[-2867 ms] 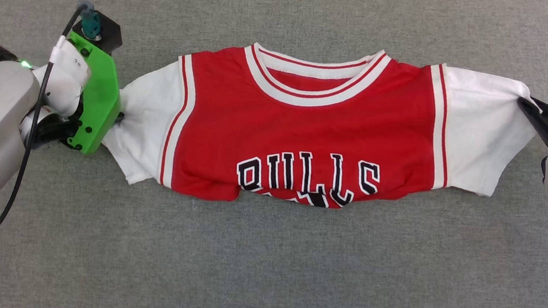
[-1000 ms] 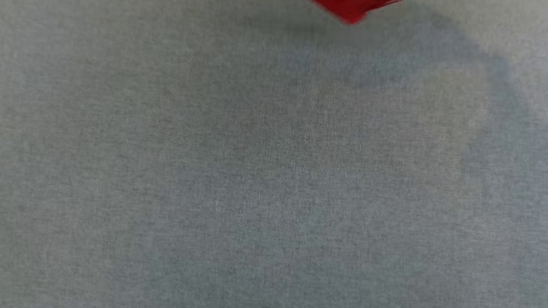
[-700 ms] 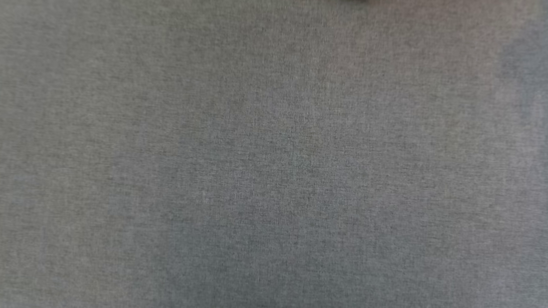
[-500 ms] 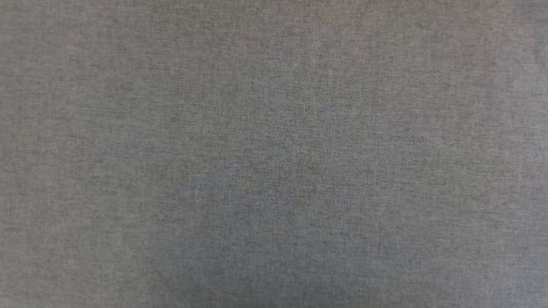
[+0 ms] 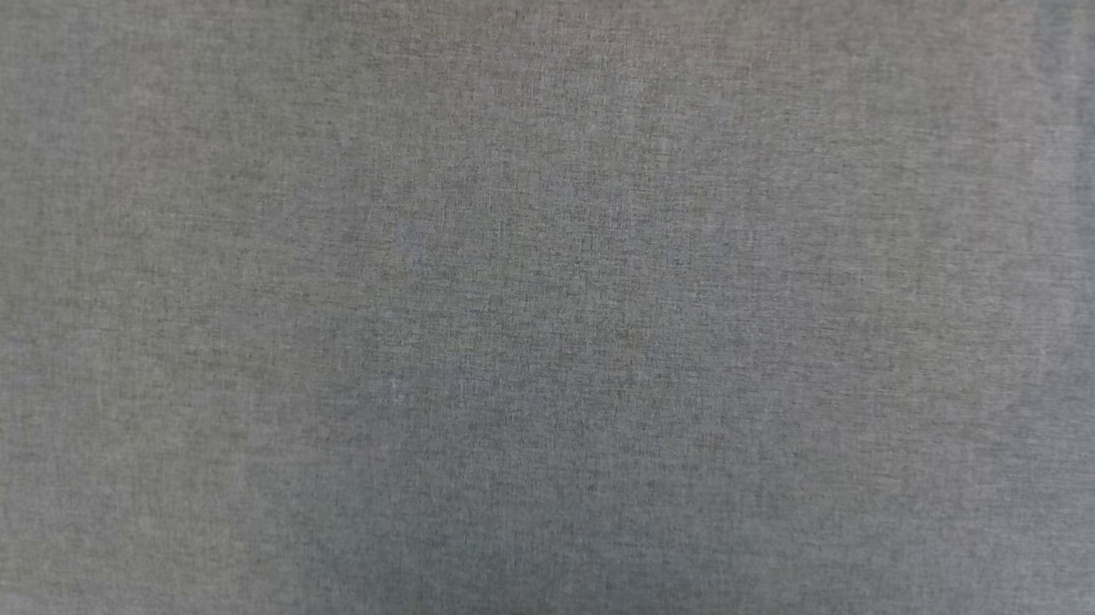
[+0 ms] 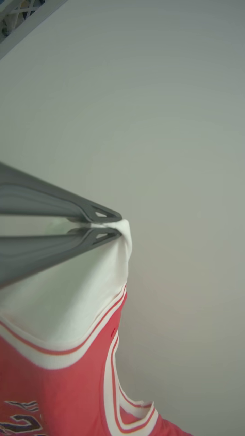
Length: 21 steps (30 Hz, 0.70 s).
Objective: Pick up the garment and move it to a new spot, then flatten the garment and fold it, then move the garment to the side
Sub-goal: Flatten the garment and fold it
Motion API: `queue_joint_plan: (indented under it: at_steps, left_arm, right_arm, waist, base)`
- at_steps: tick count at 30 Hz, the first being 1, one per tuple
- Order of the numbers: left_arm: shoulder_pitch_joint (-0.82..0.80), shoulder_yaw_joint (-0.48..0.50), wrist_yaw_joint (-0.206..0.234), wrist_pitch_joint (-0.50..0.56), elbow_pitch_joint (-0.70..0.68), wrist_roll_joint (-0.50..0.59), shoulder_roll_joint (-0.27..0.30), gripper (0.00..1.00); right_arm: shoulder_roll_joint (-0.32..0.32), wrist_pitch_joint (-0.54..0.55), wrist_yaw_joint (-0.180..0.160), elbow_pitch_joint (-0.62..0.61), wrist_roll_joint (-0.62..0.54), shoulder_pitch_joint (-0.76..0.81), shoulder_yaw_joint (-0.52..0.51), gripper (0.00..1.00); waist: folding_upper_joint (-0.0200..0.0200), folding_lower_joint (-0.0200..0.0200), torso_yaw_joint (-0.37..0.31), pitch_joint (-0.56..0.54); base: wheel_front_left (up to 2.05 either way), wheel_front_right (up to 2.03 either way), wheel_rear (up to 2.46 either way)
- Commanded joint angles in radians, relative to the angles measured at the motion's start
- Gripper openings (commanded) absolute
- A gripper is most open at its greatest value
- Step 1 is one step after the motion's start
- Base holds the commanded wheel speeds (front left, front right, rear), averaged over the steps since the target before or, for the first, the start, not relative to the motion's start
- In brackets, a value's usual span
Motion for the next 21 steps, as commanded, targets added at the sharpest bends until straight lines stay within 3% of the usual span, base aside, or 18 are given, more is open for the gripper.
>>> queue_joint_plan:
  at_steps: [1,7,14,21]
  left_arm:
    - [0.062,0.001,-0.001,-0.011,-0.001,-0.009,0.001,0.0]
    - [0.301,0.029,0.022,-0.022,-0.077,-0.03,0.021,0.0]
    - [0.694,0.108,0.099,-0.022,-0.288,-0.028,0.081,0.0]
    - [1.119,0.158,0.177,-0.022,-0.476,-0.035,0.134,0.0]
  right_arm:
    - [0.004,-0.014,-0.001,0.01,0.016,0.051,0.016,0.0]
    - [0.012,-0.045,-0.001,-0.03,0.092,0.256,0.08,0.0]
    - [-0.005,-0.052,-0.001,-0.16,0.171,0.545,0.129,0.0]
    - [-0.048,-0.052,-0.001,-0.304,0.196,0.874,0.109,0.0]
  waist:
    - [0.0,-0.0002,-0.001,-0.033]
    - [0.0,-0.0002,0.001,-0.123]
    - [0.0,-0.0002,0.007,-0.237]
    - [0.0,-0.0002,-0.002,-0.354]
  base:
    - [0.0,0.0,0.0]
    - [0.0,0.0,0.0]
    - [0.0,0.0,0.0]
    - [0.0,0.0,0.0]
